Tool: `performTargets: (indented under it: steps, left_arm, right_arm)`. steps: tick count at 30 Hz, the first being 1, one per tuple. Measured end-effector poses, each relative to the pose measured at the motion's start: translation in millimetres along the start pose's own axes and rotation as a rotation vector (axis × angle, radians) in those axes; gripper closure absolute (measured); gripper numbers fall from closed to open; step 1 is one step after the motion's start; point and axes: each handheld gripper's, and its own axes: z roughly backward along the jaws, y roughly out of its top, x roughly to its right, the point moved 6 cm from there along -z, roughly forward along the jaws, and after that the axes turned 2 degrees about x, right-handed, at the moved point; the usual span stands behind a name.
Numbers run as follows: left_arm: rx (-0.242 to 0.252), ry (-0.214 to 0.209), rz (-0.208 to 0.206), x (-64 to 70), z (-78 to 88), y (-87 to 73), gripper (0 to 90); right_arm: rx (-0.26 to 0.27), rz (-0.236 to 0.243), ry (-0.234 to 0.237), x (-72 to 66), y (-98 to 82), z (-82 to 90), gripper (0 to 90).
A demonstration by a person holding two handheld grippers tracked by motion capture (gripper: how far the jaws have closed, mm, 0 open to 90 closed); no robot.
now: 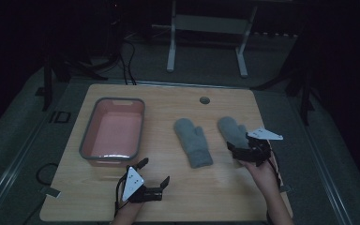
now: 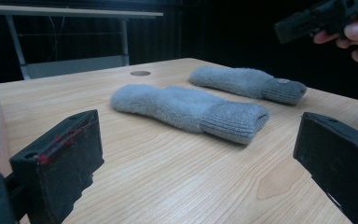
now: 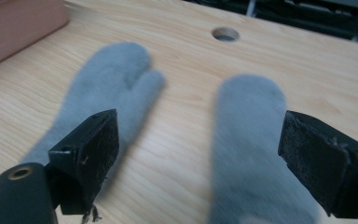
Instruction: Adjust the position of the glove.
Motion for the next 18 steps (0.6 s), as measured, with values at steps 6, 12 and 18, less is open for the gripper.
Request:
performTargets:
  steps: [6,12,18]
  left_arm:
    - [0.000,-0.001,-0.008,0.8,0.2,-0.1,1.7]
    - [0.001,-0.003,-0.003,0.3,0.2,0.0,1.7]
    - [0.001,-0.007,-0.010,1.0,0.4,-0.1,1.7]
  right_arm:
    - [-0.035,0.078,0.067,-28.0,12.7,-21.4,20.7]
    - [-0.055,0.116,0.136,-50.7,23.0,-43.6,24.0]
    - [-0.042,0.189,0.179,-66.1,32.0,-64.2,31.6]
